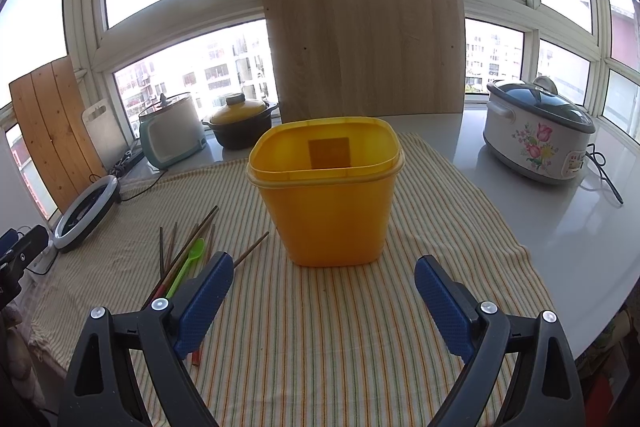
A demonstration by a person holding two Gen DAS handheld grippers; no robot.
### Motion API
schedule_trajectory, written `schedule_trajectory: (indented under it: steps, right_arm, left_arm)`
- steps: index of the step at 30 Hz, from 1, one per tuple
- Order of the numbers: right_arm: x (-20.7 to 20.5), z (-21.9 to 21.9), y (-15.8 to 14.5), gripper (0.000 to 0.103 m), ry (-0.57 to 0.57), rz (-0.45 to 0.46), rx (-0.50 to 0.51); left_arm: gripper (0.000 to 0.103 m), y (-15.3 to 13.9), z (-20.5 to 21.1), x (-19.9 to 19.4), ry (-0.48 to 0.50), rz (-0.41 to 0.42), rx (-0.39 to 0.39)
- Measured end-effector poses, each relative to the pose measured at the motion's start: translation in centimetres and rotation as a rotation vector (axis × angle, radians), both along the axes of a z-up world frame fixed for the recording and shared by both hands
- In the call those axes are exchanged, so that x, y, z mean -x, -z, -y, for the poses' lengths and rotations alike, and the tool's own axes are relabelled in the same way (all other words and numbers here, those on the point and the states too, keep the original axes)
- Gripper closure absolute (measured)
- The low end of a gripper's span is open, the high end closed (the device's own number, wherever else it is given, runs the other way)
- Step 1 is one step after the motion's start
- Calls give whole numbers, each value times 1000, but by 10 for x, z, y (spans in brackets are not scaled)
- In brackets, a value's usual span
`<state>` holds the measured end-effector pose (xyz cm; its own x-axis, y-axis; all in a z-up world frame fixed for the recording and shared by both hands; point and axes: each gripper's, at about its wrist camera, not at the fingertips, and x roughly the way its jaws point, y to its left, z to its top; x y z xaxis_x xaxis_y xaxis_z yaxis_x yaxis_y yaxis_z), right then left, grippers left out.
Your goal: Organize utensils
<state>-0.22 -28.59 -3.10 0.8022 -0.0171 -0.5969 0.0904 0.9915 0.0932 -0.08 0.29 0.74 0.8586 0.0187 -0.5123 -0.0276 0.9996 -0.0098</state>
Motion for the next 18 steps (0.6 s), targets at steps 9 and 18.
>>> schedule_trajectory:
  steps: [9,18]
  right_arm:
    - [0,-1,0,9,-2,-3,-1]
    - [0,-2,0,9,-6,-9,-3]
  left_arm:
    - [0,-2,0,1,-5,2,-2]
    - [0,-2,2,1,-2,6,-4]
